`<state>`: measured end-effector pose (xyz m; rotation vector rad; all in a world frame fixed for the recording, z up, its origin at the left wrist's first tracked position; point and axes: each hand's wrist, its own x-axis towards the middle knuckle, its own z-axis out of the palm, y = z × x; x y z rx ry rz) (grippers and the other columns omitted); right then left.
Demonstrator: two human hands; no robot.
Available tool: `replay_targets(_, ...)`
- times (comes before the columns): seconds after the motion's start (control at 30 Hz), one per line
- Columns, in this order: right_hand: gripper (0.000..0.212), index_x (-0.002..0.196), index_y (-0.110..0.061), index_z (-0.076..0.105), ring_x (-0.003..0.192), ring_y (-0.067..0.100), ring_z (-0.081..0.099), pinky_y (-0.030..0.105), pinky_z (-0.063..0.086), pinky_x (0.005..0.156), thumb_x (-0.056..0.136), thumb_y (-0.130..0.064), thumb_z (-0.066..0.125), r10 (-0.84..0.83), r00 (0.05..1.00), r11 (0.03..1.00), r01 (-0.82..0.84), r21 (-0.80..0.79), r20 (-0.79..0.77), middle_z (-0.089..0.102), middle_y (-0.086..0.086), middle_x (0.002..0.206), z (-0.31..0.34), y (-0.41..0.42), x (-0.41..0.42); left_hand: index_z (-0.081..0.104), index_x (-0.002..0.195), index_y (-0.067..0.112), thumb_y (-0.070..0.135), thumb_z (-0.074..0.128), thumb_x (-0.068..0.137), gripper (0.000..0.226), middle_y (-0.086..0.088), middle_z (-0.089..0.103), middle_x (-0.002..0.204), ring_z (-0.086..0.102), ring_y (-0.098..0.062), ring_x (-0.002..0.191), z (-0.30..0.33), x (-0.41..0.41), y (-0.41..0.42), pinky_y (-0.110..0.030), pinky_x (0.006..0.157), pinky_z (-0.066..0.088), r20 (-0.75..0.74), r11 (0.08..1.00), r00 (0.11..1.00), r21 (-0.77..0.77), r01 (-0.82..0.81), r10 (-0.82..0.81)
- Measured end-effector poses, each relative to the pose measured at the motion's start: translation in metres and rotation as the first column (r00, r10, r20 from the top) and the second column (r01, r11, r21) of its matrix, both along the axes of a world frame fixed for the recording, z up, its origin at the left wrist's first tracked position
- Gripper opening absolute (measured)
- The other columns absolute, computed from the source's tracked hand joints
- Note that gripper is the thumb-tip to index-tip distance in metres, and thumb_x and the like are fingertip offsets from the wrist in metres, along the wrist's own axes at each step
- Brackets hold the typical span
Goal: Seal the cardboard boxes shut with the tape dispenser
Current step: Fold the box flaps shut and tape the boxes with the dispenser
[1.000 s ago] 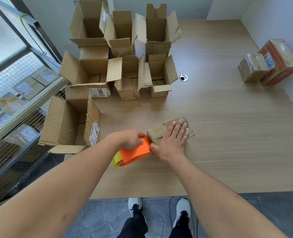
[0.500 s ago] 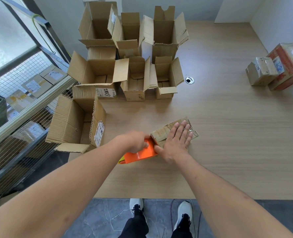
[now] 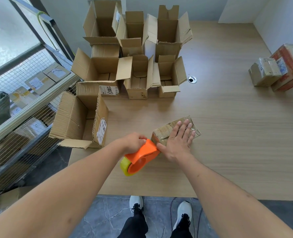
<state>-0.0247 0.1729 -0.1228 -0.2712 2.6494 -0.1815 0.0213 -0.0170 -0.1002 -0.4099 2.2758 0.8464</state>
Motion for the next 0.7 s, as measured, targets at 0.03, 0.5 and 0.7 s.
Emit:
replay_targets(0.03,0.13,0.15,0.002,-0.031,0.142,0.043,-0.041,0.06,-0.021,0.117,0.084,-0.075,0.05,0.002,1.0,1.0,-0.002,-0.001,0.002,-0.039,0.029,0.155,0.0,0.0,0.0,0.058,0.141,0.025,0.03,0.047,0.106,0.037,-0.006,0.061,0.136,0.056,-0.024,0.122,0.0,0.0,0.0,-0.028,0.097,0.043,-0.004,1.0,1.0,0.013,-0.015,0.015)
replay_targets(0.5,0.132,0.148,0.003,-0.034,0.142,0.044,-0.041,0.062,-0.019,0.118,0.082,-0.074,0.051,-0.002,0.998,1.0,0.002,0.003,0.069,-0.041,0.029,0.154,0.001,0.0,-0.005,0.058,0.138,0.035,0.032,0.04,0.107,0.037,-0.005,0.063,0.135,0.056,-0.031,0.123,0.01,0.005,0.017,-0.036,0.096,0.046,-0.179,0.956,0.965,-0.255,0.141,-0.191)
replay_targets(0.7,0.132,0.149,0.001,-0.034,0.142,0.042,-0.042,0.061,-0.02,0.117,0.081,-0.074,0.051,-0.009,0.996,1.0,0.01,-0.014,0.085,-0.042,0.027,0.154,0.001,0.001,-0.007,0.057,0.137,0.04,0.035,0.04,0.107,0.035,-0.001,0.068,0.127,0.061,-0.028,0.115,0.007,0.03,0.012,-0.037,0.09,0.049,-0.26,0.978,0.957,-0.193,0.079,-0.129)
